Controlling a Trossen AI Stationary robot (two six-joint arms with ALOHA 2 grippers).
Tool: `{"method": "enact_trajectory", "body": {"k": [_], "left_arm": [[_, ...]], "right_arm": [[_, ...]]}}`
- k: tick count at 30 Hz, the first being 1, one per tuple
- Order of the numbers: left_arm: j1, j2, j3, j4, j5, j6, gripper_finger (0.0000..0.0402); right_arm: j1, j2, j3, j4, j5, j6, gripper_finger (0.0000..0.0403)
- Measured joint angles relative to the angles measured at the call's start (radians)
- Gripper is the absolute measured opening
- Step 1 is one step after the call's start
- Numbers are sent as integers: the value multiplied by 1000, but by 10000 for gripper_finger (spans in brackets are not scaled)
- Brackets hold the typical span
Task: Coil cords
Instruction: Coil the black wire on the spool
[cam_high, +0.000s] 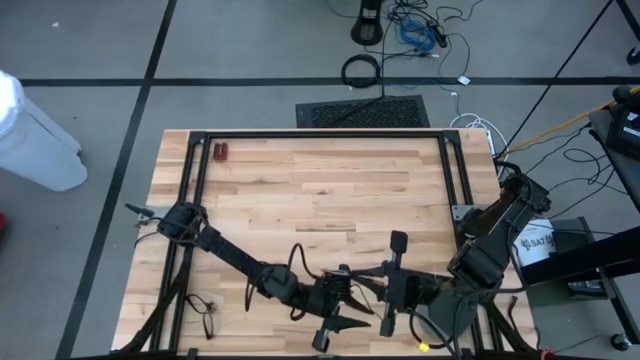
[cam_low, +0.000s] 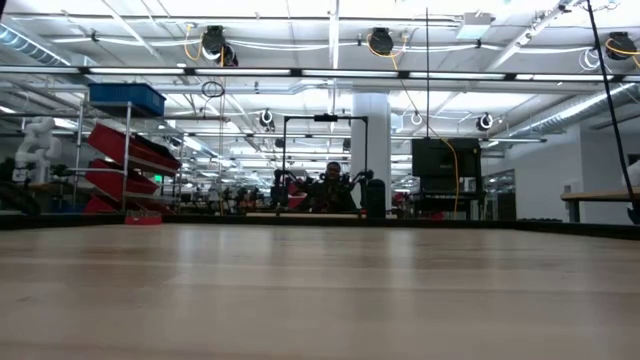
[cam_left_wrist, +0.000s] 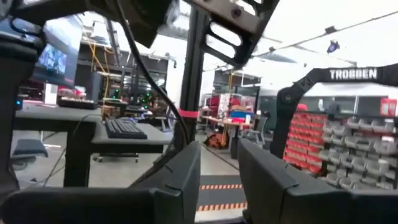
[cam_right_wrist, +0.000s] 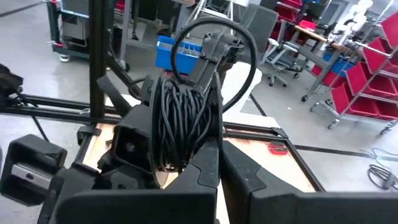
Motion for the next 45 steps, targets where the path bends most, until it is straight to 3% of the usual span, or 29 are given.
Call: {"method": "enact_trajectory", "body": {"k": [9, 15, 23, 45], "left_arm": [[7, 0, 0, 14, -40, -29, 114], [-10, 0, 0, -60, -53, -32, 114], [-30, 0, 0, -32, -211, -30, 114], [-5, -1, 1, 128, -124, -20, 114]], "right_arm": [[-2, 0, 0, 12, 3, -3, 0], [13, 1, 0, 16, 26, -16, 0], [20, 1, -1, 53, 27, -35, 0], [19, 1, -1, 55, 26, -47, 0]]}}
